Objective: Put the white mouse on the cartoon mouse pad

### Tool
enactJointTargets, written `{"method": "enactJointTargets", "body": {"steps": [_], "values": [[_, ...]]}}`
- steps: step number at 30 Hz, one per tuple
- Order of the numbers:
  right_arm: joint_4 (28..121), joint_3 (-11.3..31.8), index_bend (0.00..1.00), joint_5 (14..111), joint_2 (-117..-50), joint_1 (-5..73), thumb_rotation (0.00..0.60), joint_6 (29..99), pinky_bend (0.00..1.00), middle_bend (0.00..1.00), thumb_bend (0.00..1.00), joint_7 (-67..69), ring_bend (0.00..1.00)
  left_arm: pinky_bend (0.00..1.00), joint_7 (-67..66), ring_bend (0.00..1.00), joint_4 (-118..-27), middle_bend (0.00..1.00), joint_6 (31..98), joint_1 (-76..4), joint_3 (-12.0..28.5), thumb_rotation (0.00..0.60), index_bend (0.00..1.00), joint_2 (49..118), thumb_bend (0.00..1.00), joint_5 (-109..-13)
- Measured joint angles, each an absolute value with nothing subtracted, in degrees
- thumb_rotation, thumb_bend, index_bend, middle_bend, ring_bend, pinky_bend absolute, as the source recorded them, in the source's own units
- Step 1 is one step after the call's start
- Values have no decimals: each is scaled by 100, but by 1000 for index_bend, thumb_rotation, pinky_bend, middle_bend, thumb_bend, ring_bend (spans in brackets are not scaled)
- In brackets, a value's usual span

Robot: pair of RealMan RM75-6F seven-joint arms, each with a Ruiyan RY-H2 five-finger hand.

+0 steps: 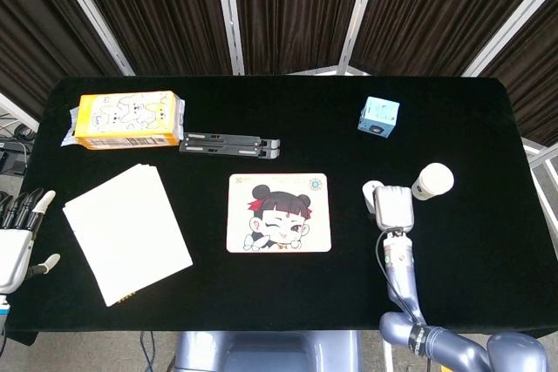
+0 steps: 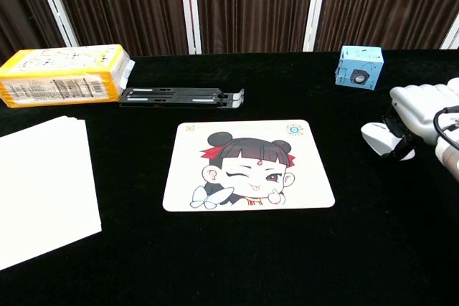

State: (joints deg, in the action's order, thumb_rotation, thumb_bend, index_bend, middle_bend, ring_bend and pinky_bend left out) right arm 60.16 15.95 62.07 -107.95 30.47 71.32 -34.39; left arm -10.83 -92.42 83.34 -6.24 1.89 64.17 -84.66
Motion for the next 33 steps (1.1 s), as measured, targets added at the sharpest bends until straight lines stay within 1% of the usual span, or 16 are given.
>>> {"method": "enactJointTargets", "body": {"steps": [18,21,22,24,25,26,27,30,33], "values": [[5871,1720,867,6114,-10674,3036,600,7253,631,882,25,-3640,723,0,-1101,0,-9259,0,8321,-624,175,600,0,6413,160,-8466],[5804,1735,867,6126,-10674,3055,600,7264,604,881,25,-3649,722,0,-1094,0,-9270,0,8320,-622,170,600,0,6408,161,-8468],[5804,1745,867,6112,-10676,3055,600,7263,578,865,25,-3647,707,0,-1092,0,-9270,0,8320,-622,171,600,0,6407,160,-8466],[5866,1754,862,6090,-10672,3042,600,7268,520,799,25,-3643,649,0,-1092,0,-9267,0,8318,-622,174,600,0,6406,160,-8459],[5919,1752,844,6086,-10665,3031,600,7275,480,741,24,-3643,602,0,-1094,0,-9264,0,8317,-624,174,600,0,6406,160,-8459],[6010,1748,809,6082,-10651,3015,600,7287,440,680,24,-3646,555,0,-1094,0,-9264,0,8316,-625,175,600,0,6407,160,-8460],[6095,1742,779,6080,-10637,3001,600,7297,413,640,24,-3650,524,0,-1095,0,-9262,0,8317,-626,174,600,0,6408,160,-8464],[6477,1705,646,6083,-10566,2953,600,7333,290,478,24,-3686,370,0,-1098,0,-9266,0,8315,-626,172,600,9,6406,160,-8465],[6967,1660,572,6068,-10467,2917,600,7354,205,393,25,-3821,271,0,-1095,0,-9272,0,8322,-623,168,600,12,6402,160,-8475]]}}
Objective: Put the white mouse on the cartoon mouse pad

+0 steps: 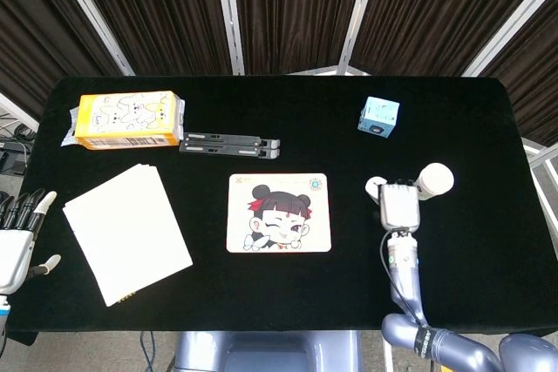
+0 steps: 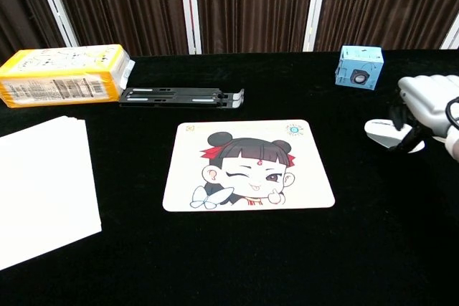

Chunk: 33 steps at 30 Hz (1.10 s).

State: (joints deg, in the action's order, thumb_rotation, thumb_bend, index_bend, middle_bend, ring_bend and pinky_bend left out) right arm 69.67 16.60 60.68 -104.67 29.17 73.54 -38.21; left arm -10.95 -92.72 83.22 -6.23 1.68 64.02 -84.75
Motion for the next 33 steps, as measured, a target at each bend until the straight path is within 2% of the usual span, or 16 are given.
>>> {"method": "enactJointTargets", "body": {"steps": [3,9,15,23,25,27,29,33], "values": [[7484,1633,515,6005,-10353,2911,600,7354,125,326,27,-4079,190,0,-1090,0,-9270,0,8327,-620,170,600,14,6402,160,-8470],[8098,1730,509,5560,-10217,3034,600,7325,97,318,67,-4797,168,0,-1089,0,-9276,0,8315,-623,170,600,13,6398,160,-8460],[8013,1924,486,5099,-10260,3231,600,7281,83,285,73,-5101,137,0,-1074,0,-9284,0,8298,-627,166,600,12,6389,160,-8457],[7679,2155,400,4479,-10371,3437,600,7198,74,259,83,-5398,113,0,-1050,0,-9292,0,8270,-637,160,600,14,6371,159,-8454],[7624,2198,375,4337,-10385,3483,600,7186,90,258,82,-5469,114,0,-1046,0,-9293,0,8263,-638,156,600,13,6367,159,-8454],[7600,2233,356,4176,-10386,3525,600,7172,148,277,82,-5549,131,0,-1040,0,-9299,0,8256,-639,156,600,13,6365,159,-8448],[7597,2247,337,4029,-10374,3569,600,7166,238,341,82,-5643,189,0,-1040,0,-9303,0,8251,-641,156,600,13,6362,158,-8445],[7566,2238,321,3966,-10352,3644,600,7181,315,419,82,-5658,269,0,-1039,0,-9307,0,8256,-640,153,600,15,6361,159,-8453]]}}
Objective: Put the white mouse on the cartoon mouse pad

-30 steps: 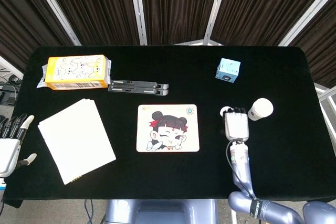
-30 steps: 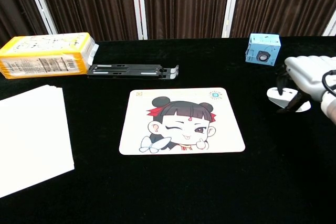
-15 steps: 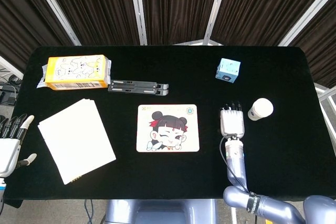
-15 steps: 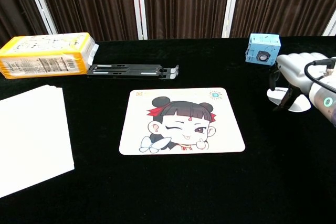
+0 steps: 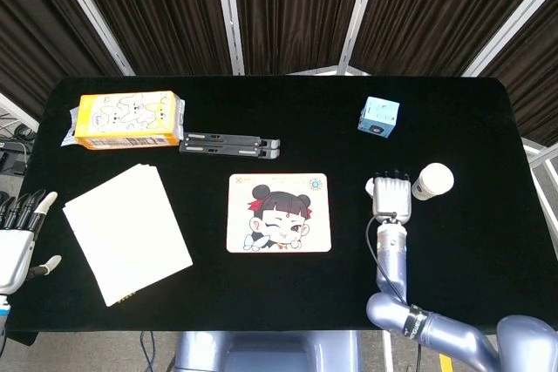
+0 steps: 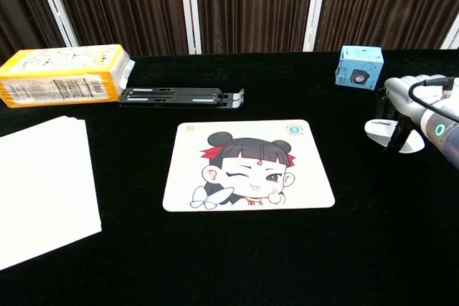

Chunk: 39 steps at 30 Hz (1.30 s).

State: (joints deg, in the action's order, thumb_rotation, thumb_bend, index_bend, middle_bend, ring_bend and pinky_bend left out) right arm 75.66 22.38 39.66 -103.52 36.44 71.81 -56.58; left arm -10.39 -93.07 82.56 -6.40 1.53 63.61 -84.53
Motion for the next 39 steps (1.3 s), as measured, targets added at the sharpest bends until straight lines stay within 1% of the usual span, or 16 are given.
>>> {"method": "enactJointTargets", "body": {"steps": [5,14,16,19,23,26,39], "values": [[7464,2215,300,3941,-10348,3745,600,7185,336,449,82,-5622,301,0,-1052,0,-9308,0,8249,-641,151,600,24,6361,160,-8446],[7183,2211,297,3829,-10394,3892,600,7178,334,439,82,-5624,302,0,-1049,0,-9313,0,8238,-644,143,600,31,6359,160,-8448],[7104,2208,290,3791,-10408,3928,600,7168,325,401,81,-5651,278,0,-1045,0,-9317,0,8235,-645,143,600,31,6357,161,-8446],[6999,2206,280,3744,-10424,3985,600,7144,293,322,78,-5672,199,0,-1040,0,-9318,0,8235,-644,144,600,32,6356,159,-8444],[6932,2222,275,3663,-10445,4030,600,7108,221,248,75,-5654,119,0,-1042,0,-9322,0,8223,-648,140,600,32,6355,160,-8443],[6914,2213,271,3578,-10460,4050,600,7078,207,232,74,-5685,101,0,-1045,0,-9331,0,8209,-652,138,600,32,6350,160,-8435],[6585,2211,271,3342,-10561,4167,600,6996,206,231,76,-5741,101,0,-1005,0,-9359,0,8178,-657,130,600,46,6325,159,-8420]]}}
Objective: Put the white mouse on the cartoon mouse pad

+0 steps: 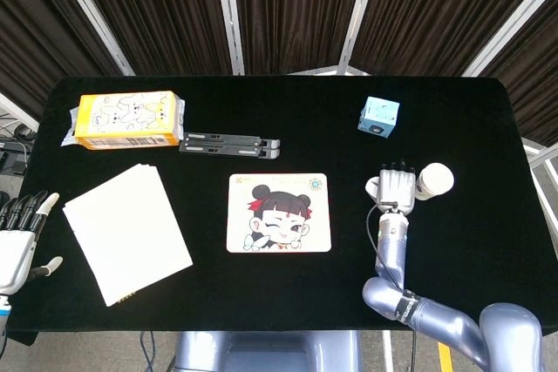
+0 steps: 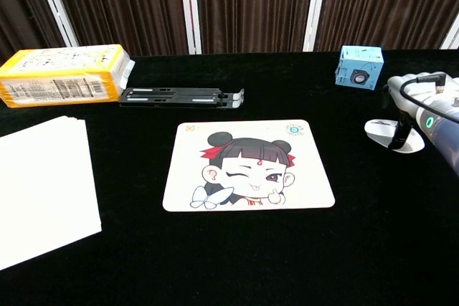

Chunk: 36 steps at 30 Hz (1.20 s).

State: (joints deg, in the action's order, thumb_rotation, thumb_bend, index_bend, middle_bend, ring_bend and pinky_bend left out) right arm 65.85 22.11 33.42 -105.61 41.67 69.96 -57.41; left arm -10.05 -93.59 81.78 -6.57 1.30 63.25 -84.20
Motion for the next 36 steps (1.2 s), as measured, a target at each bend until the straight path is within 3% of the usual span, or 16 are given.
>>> {"method": "enactJointTargets", "body": {"steps": [12,20,36], "values": [[6234,2190,275,3203,-10606,4194,600,6879,206,231,93,-5743,101,0,-1005,0,-9365,0,8173,-659,126,600,50,6325,160,-8420],[6210,2167,476,3250,-10627,4182,600,6866,237,294,139,-5624,113,0,-1003,0,-9380,0,8168,-659,127,600,61,6322,159,-8407],[6281,2076,536,3481,-10660,4150,600,6863,240,330,190,-5387,143,0,-967,0,-9393,0,8158,-661,126,600,62,6309,161,-8403]]}}
